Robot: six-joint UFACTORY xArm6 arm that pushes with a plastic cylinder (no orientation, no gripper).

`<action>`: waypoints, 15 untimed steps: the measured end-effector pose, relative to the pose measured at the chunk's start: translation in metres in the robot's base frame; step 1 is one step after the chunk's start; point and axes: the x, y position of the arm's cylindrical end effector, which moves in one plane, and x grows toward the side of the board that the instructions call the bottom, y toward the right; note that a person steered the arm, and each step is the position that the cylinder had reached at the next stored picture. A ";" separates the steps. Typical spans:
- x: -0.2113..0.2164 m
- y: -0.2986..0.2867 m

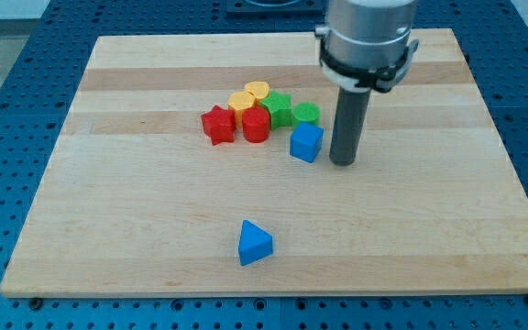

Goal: Adjust the green circle and the blue cube to the center of the board

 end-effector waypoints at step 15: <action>-0.045 -0.043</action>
